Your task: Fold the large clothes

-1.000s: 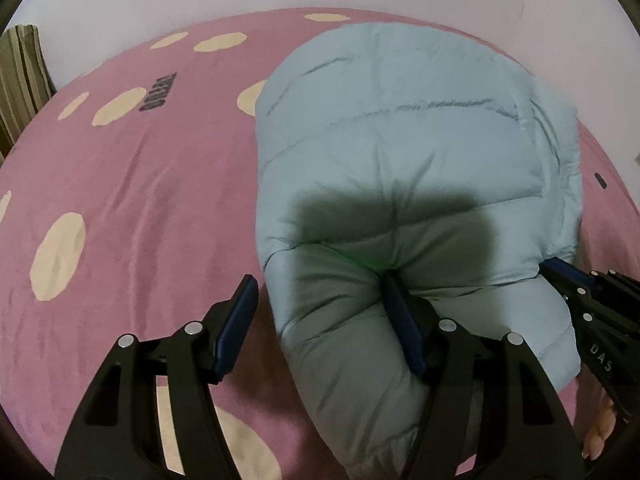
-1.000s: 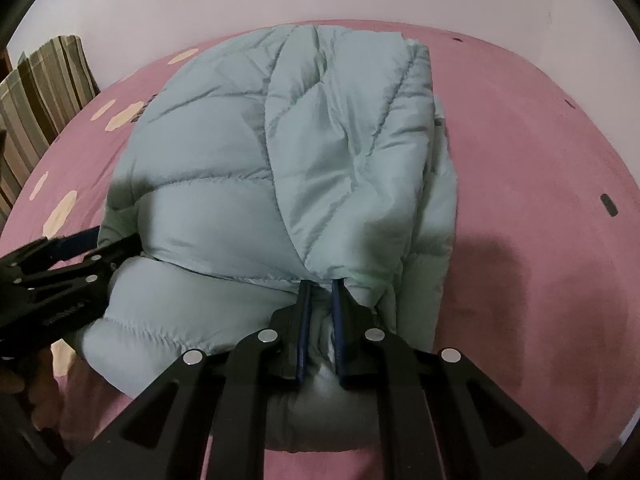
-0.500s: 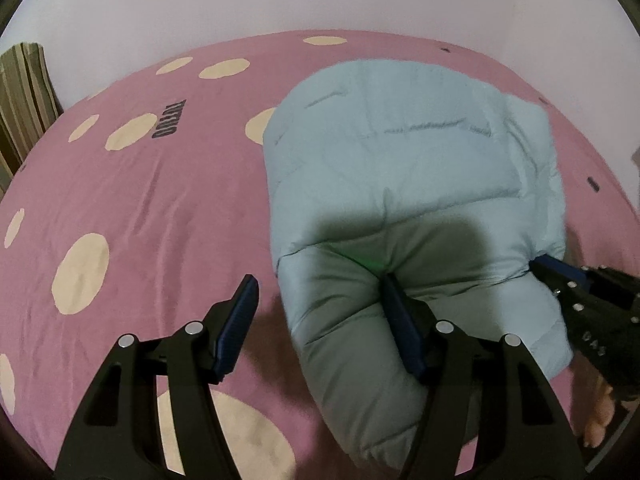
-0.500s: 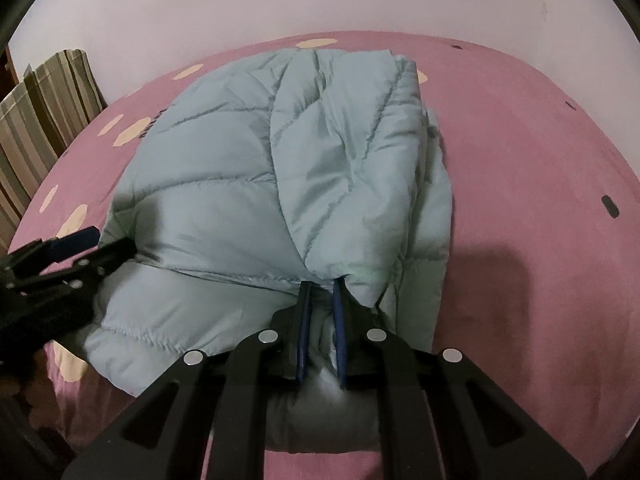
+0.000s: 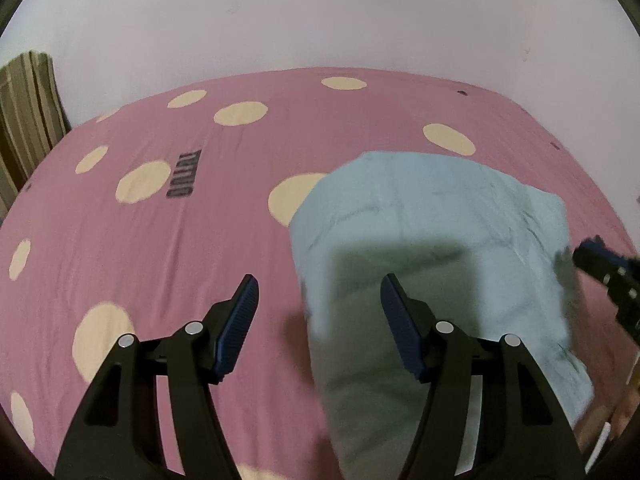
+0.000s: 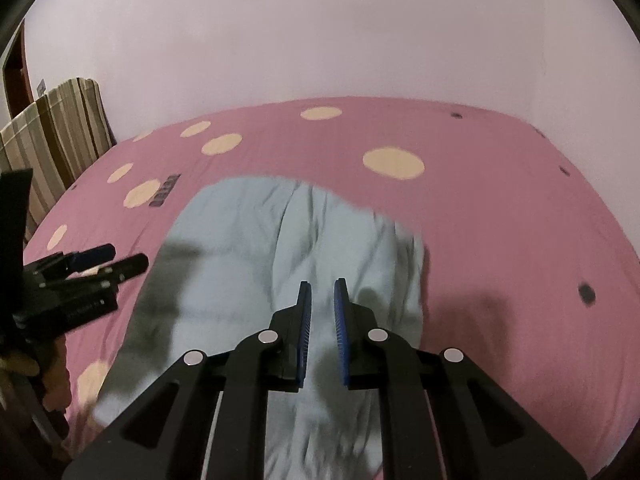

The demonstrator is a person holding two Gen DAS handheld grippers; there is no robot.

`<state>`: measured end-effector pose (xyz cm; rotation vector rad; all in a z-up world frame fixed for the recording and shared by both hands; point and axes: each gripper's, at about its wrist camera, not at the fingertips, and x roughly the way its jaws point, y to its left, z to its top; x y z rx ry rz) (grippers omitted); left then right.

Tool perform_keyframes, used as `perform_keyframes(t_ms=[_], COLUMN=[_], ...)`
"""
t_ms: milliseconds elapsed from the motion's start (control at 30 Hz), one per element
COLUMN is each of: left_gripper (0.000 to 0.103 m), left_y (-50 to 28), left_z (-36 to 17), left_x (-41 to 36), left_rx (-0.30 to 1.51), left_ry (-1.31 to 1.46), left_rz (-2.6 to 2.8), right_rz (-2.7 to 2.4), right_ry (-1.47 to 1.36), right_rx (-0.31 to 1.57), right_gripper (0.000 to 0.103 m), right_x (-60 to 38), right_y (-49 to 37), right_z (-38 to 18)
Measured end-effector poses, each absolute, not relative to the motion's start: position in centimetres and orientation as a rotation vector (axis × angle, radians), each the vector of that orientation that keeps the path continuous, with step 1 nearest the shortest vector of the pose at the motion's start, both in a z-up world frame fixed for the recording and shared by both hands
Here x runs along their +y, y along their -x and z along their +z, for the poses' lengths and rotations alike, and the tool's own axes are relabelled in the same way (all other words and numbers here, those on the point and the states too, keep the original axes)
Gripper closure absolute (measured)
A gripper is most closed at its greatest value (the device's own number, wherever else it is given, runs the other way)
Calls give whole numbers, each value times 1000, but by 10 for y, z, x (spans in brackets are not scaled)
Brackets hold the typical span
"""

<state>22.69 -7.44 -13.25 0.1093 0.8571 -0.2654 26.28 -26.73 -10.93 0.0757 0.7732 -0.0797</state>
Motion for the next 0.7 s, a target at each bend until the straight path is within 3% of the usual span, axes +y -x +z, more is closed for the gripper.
perform_keyframes(t_ms=[267, 400, 700], left_gripper=[39, 47, 48], left_y=[-251, -253, -263], left_z=[-159, -175, -192], left_x=[-97, -112, -116], left_rx=[924, 953, 1005], left_ry=[-202, -260, -241], left_rz=[-239, -232, -242], right_rz=[-105, -112, -112], right_ry=[-79, -90, -134], right_rx=[921, 976, 1001], right_gripper=[91, 91, 93], right_x=[-284, -287, -294], right_y=[-312, -318, -327], right_z=[-157, -178, -201])
